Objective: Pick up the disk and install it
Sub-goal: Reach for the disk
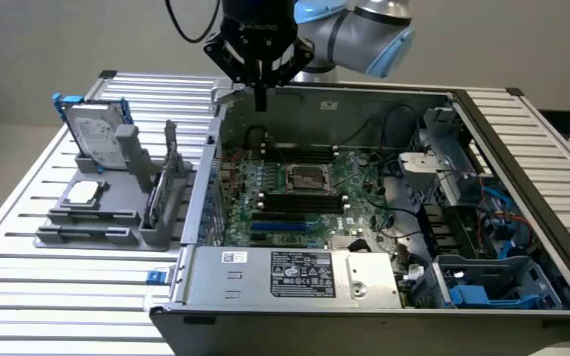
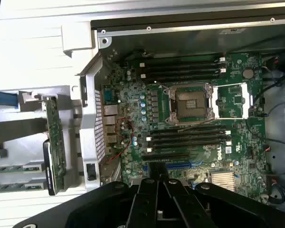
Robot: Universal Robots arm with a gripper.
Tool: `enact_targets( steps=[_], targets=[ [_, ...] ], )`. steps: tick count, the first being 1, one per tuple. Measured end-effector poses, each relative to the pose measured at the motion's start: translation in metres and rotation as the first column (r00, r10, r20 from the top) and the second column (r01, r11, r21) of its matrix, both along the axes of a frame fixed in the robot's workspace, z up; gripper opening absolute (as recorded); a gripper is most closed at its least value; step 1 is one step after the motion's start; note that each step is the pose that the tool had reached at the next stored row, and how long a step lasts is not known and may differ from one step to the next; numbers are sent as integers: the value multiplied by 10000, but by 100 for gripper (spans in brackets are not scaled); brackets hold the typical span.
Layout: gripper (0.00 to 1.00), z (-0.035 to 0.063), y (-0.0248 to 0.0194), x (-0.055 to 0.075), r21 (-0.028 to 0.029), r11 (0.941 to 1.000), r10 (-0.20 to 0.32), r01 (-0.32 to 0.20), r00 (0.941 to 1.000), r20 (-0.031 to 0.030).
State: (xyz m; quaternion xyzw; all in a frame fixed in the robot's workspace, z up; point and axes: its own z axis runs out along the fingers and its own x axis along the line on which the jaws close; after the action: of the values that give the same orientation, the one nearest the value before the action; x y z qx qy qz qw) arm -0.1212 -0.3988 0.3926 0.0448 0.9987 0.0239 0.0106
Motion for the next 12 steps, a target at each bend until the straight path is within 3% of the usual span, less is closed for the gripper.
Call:
enact_targets(
  steps=[8, 9, 12],
  targets=[
    [11, 0, 0, -2, 0, 10000, -10, 10, 10000, 0],
    [11, 0, 0, -4, 0, 10000, -9, 9, 10000, -15],
    [11, -1, 42, -81, -1, 10000, -11, 11, 9999, -149]
  ],
)
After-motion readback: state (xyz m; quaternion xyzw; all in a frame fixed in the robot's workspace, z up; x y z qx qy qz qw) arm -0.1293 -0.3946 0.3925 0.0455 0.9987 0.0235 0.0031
